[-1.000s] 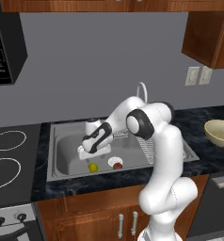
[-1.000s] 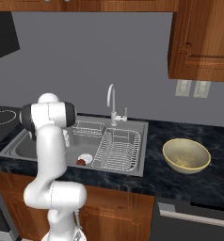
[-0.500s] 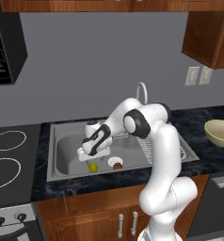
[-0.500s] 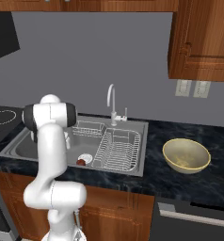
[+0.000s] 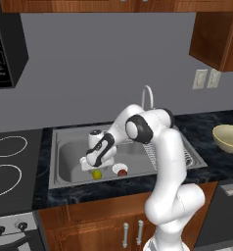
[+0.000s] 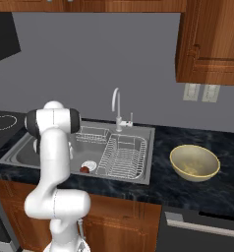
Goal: Remove the apple and pear from the sink. Then move the bowl and cup from the counter to the sink for washing.
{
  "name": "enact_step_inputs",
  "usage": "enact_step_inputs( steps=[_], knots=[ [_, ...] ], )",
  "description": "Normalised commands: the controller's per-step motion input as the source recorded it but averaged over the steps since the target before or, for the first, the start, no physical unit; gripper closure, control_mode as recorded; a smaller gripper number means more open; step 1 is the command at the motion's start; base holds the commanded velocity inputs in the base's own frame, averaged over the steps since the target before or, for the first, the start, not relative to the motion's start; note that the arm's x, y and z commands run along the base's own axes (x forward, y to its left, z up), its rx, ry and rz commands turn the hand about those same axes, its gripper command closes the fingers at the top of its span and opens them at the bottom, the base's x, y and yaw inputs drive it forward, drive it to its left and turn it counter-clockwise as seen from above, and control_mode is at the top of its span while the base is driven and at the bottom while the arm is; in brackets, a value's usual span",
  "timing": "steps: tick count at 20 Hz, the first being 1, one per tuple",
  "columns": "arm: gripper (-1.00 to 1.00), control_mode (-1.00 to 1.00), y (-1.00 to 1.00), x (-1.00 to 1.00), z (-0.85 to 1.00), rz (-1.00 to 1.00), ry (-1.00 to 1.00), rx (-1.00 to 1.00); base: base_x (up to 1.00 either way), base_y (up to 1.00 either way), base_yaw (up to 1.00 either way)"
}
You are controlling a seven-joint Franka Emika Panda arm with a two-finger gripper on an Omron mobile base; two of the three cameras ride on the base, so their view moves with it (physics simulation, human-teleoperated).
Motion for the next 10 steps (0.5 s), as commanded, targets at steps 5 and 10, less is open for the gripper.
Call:
enact_step_inputs(
  steps=[5, 10],
  knots=[
    [-1.00, -1.00, 0.05, 0.06, -0.21, -0.04, -0.01, 0.00, 0.00, 0.00, 0.00],
    [-1.00, -1.00, 0.04, 0.13, -0.20, -0.03, -0.05, 0.00, 0.00, 0.00, 0.00]
  ],
)
